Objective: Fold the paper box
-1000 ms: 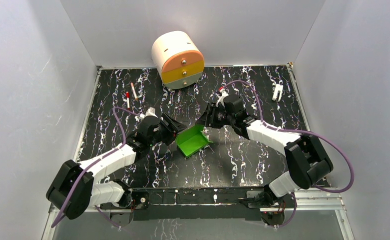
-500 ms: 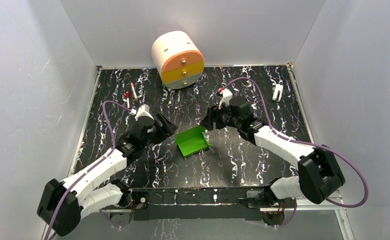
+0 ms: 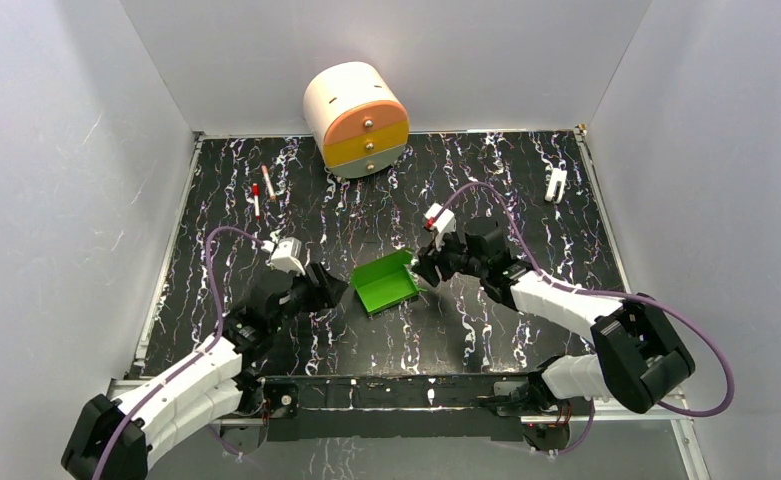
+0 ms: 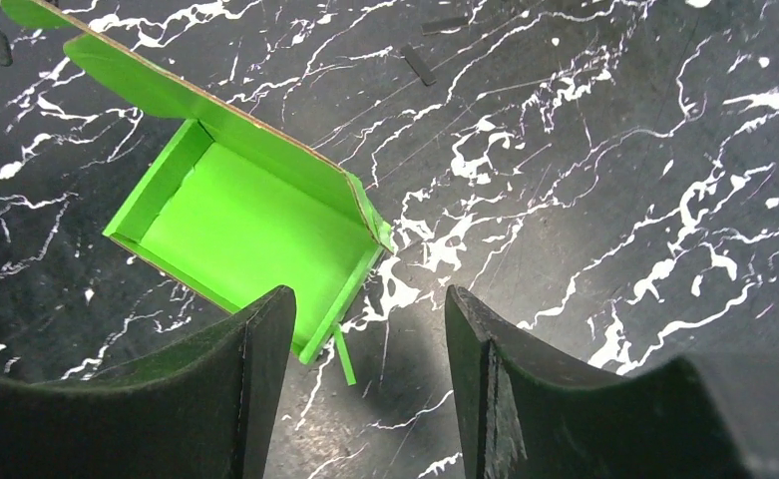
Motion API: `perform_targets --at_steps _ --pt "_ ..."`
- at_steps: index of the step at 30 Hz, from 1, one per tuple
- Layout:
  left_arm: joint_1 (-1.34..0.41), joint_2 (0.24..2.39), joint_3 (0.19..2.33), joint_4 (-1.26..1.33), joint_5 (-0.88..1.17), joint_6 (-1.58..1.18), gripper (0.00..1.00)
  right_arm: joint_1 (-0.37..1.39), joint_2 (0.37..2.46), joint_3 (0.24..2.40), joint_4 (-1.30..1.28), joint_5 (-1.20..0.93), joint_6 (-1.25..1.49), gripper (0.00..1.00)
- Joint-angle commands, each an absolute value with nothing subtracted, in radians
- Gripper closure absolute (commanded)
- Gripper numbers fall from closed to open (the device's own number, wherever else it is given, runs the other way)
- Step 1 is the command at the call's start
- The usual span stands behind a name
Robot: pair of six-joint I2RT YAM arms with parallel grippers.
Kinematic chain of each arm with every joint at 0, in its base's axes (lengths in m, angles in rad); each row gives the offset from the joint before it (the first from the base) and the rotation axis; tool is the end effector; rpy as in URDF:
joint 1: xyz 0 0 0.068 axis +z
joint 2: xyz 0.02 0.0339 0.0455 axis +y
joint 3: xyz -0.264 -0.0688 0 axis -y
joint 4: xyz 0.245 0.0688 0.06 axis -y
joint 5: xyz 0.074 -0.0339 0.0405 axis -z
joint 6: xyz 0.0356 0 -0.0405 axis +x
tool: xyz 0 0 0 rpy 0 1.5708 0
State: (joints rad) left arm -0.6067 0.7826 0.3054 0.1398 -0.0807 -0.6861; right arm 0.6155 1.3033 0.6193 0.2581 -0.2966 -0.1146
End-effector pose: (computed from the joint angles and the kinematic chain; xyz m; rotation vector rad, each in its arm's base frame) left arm 0.1506 -0.1010 0.2042 -0.1357 1.9839 -0.7847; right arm 0.2197 0.1681 0.2152 -0.9032 1.8183 0.6153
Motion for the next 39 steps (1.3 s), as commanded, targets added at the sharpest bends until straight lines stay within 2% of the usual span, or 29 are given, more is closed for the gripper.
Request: perform_targets --at_steps 1,9,20,27,32,37,39 --pt "-0.618 0.758 0.225 0.458 -0.035 -0.559 0.36 0.611 1.290 0.574 0.503 -0.332 -0.223 0.36" --pt "-0.630 0.920 0.224 0.627 -0.005 -0.465 0.38 0.612 1.369 0.588 0.583 -0.363 -0.261 0.42" --pt "-0.638 1.021 0.259 0.670 0.037 -0.376 0.45 0.612 1.437 0.597 0.658 -0.398 -0.251 0.58" --pt "-0.641 1.048 0.281 0.670 0.039 -0.339 0.59 0.613 1.465 0.606 0.667 -0.414 -0.253 0.72" --pt "-0.650 1.074 0.293 0.670 0.034 -0.313 0.73 0.617 1.462 0.596 0.664 -0.408 -0.247 0.84" --pt "-0.678 1.103 0.315 0.672 -0.022 -0.283 0.87 0.654 1.428 0.574 0.676 -0.305 -0.220 0.98" --pt "-0.694 1.126 0.331 0.674 -0.055 -0.278 0.88 0.686 1.413 0.571 0.672 -0.225 -0.211 1.00"
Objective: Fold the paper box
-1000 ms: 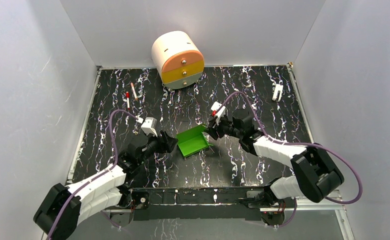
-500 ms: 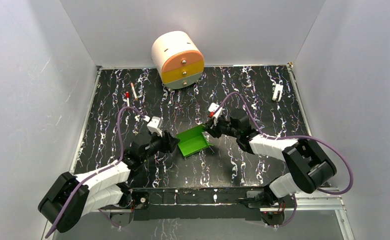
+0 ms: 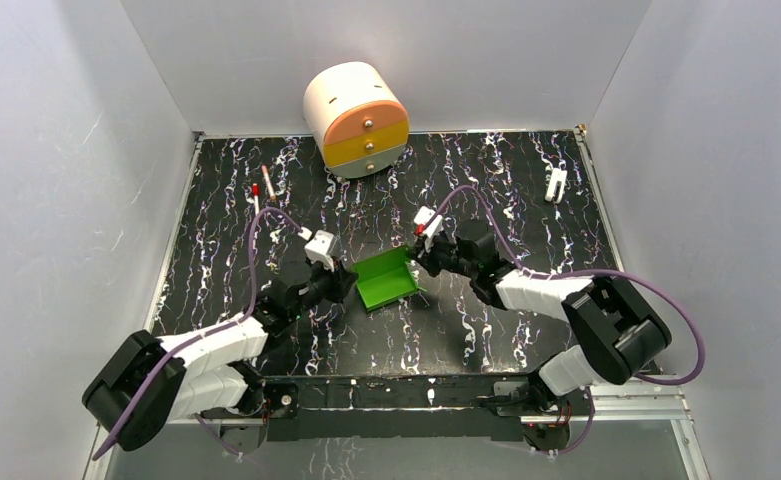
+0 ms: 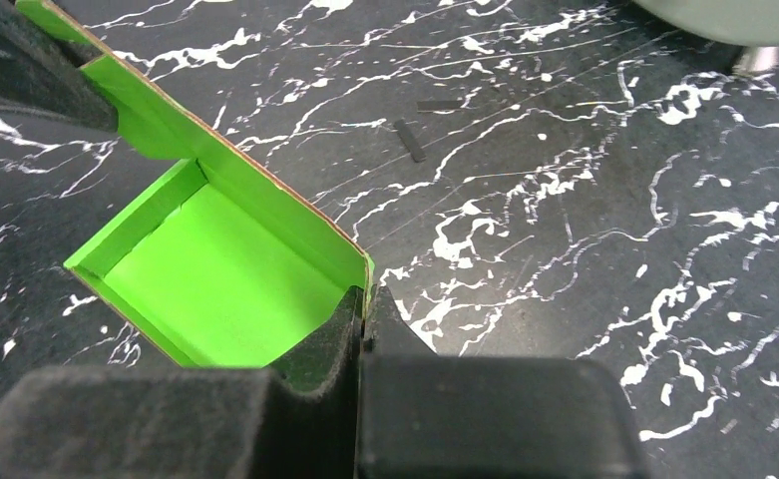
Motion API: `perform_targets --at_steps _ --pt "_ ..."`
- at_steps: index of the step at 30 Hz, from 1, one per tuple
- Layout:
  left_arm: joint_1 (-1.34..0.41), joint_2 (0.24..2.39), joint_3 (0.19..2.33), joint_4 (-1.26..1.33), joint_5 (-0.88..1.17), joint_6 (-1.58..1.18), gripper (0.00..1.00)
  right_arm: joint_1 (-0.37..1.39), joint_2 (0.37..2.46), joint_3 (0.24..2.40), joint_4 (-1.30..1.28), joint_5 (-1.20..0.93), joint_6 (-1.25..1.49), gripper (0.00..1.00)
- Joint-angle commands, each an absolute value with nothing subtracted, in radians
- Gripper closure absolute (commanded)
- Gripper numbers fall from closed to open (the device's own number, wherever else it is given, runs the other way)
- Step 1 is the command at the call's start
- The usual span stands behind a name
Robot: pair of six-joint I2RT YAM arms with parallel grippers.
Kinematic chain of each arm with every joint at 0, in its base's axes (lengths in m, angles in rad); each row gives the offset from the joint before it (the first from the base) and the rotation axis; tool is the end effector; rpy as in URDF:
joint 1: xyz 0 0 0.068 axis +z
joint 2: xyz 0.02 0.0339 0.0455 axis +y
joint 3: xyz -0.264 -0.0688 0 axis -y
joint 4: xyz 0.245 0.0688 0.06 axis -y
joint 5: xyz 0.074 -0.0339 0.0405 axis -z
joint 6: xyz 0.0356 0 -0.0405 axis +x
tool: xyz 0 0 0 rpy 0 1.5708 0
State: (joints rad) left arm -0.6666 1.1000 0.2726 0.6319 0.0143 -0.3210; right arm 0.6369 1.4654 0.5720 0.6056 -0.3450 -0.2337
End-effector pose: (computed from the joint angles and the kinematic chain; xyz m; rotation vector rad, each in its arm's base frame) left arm 0.1708 -0.1350 0.1877 0.3242 1.7952 -0.7217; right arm 0.2305 0.1855 0.1922 -1.0083 1.5915 0.5983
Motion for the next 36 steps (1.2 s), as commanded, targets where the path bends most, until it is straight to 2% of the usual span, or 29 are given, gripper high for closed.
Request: perform_targets --at_steps 1,12,25,36 --pt "-0.704 1.140 0.338 0.679 -0.071 -0.278 0.89 0.702 1.405 0.570 0.667 -0.193 -0.209 1.00" --pt "-0.810 1.329 0.457 0.696 -0.389 -0.294 0.94 0.894 1.389 0.593 0.631 0.262 -0.075 1.00" --pt "-0.850 1.417 0.524 0.731 -0.462 -0.525 0.96 0.999 1.473 0.664 0.577 0.575 0.208 1.00" --pt "-0.885 1.412 0.490 0.773 -0.478 -0.658 0.97 1.084 1.529 0.699 0.486 0.796 0.423 1.00"
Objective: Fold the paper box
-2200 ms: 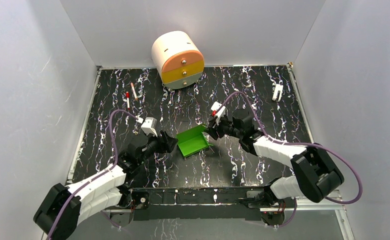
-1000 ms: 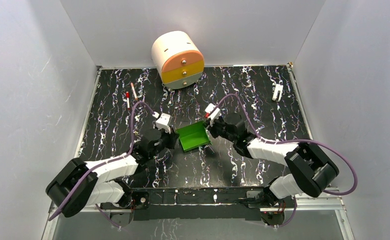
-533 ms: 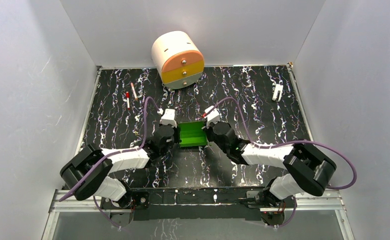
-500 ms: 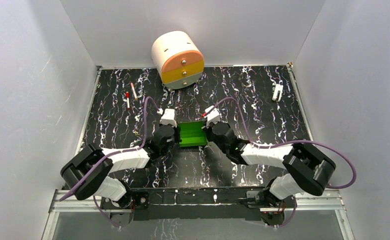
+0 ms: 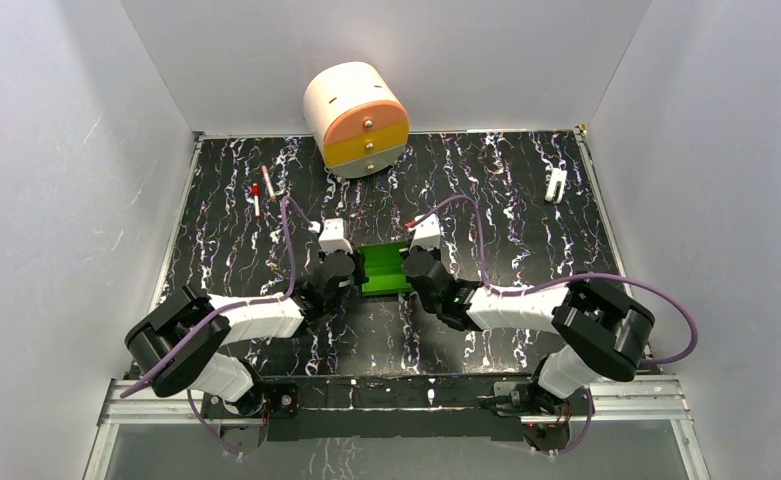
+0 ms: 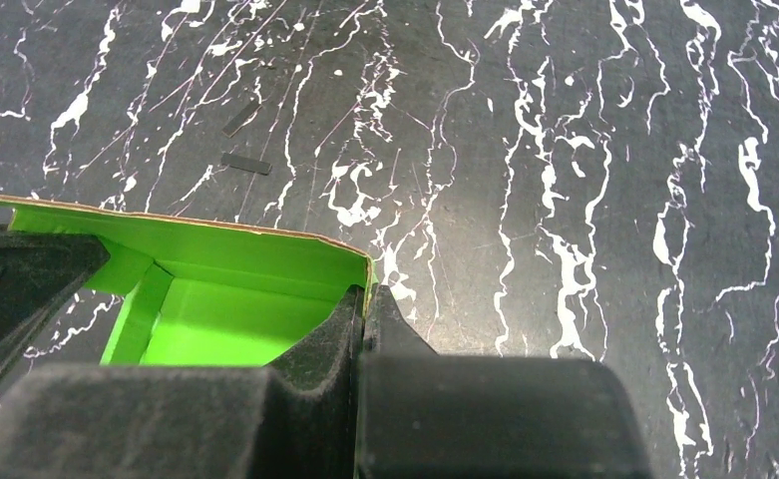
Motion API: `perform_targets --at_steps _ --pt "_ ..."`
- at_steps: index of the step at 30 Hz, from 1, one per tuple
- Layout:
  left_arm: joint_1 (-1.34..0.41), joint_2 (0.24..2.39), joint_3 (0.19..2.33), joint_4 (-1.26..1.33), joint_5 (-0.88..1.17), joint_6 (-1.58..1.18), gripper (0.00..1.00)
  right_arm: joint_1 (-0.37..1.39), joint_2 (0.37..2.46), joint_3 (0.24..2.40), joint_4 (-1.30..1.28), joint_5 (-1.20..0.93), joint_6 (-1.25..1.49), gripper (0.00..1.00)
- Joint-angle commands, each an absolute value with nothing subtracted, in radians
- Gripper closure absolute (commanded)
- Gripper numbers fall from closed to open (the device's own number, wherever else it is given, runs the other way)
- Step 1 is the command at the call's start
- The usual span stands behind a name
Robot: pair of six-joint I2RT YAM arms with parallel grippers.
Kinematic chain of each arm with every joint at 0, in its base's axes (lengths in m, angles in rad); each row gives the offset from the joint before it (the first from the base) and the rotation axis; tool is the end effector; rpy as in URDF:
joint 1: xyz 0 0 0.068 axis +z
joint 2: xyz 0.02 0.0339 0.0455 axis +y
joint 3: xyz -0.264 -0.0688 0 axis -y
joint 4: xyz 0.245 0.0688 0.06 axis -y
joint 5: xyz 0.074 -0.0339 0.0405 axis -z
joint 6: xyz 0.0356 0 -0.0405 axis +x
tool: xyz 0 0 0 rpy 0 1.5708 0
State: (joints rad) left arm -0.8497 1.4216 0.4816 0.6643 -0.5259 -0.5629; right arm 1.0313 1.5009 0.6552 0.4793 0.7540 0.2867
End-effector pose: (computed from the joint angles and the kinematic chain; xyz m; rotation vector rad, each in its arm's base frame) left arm 0.1947 -0.1944 0.1836 -0.1056 1.8359 -0.5155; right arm 0.1762 0.2468 0.1975 -0.1957 1.8288 0.1914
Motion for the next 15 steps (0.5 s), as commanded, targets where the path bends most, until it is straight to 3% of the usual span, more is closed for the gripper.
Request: perform_targets --at_steps 1,15 --pt "-0.888 1.413 0.488 0.774 -0.474 -0.658 0.97 1.096 1.534 0.699 0.484 0.818 0.432 1.00" --pt "-0.918 1.391 0.399 0.783 -0.509 -0.671 0.97 1.219 1.572 0.683 0.381 1.026 0.614 0.98"
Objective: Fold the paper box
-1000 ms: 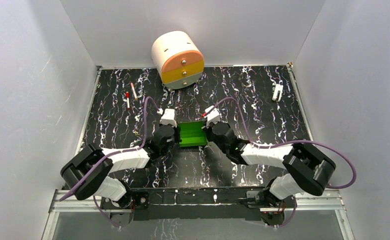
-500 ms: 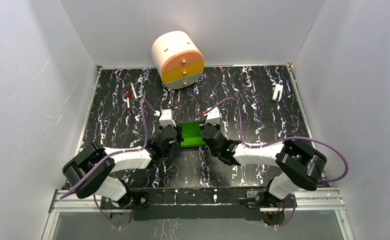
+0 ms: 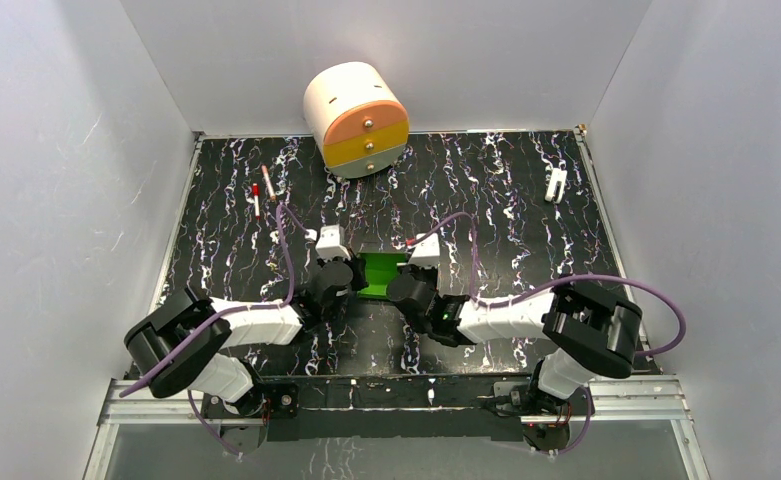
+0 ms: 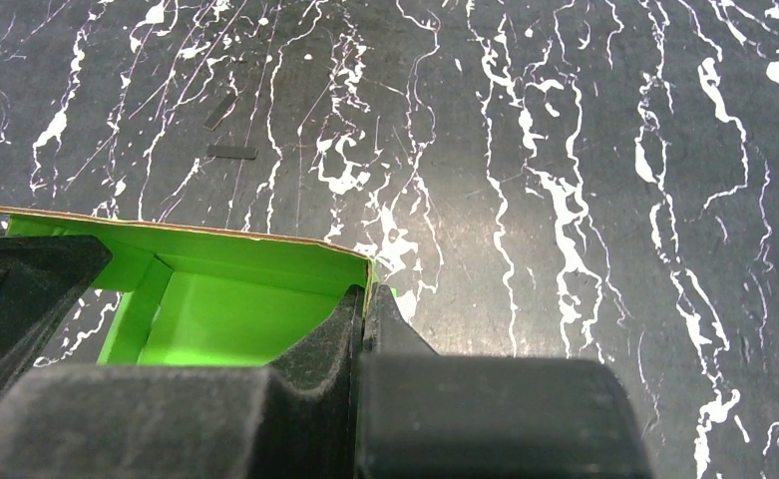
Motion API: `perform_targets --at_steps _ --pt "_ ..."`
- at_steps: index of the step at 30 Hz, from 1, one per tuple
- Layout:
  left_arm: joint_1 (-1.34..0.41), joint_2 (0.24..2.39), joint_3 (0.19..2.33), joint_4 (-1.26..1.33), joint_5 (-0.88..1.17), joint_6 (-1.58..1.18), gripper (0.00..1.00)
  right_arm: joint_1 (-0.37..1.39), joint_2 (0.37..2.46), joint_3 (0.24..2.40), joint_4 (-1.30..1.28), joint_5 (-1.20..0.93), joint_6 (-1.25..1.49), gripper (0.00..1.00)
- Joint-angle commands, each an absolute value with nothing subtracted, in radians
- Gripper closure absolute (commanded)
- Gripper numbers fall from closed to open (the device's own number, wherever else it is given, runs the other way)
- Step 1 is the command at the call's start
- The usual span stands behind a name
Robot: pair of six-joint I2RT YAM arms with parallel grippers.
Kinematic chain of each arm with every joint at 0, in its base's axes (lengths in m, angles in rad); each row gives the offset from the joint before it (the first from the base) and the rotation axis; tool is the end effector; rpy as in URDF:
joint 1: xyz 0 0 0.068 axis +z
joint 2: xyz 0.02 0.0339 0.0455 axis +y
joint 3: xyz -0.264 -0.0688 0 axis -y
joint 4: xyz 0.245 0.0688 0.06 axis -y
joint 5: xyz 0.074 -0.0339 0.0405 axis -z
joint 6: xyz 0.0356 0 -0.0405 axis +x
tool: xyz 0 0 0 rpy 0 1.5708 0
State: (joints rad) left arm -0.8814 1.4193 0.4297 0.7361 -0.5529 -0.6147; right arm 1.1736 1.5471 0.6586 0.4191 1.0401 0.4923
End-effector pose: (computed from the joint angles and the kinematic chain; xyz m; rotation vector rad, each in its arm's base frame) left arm 0.1835 -0.1932 0.1765 -0.1507 1.8156 -0.5667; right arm 0.1432 0.2619 0.1835 -0.0045 1.8033 0.1176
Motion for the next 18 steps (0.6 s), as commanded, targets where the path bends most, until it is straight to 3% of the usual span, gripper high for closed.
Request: perform_targets --at_steps 1,11,18 --pt "-0.921 1.389 0.393 0.785 -0.514 -0.668 0.97 1.227 1.574 0.682 0.373 1.041 0.628 0.98" --pt "-0.934 1.381 0.300 0.846 -0.520 -0.640 0.97 1.304 1.610 0.689 0.200 1.145 0.877 0.97" --pt "-0.943 1.399 0.270 0.881 -0.523 -0.652 0.97 1.341 1.712 0.812 -0.246 1.244 1.336 0.97"
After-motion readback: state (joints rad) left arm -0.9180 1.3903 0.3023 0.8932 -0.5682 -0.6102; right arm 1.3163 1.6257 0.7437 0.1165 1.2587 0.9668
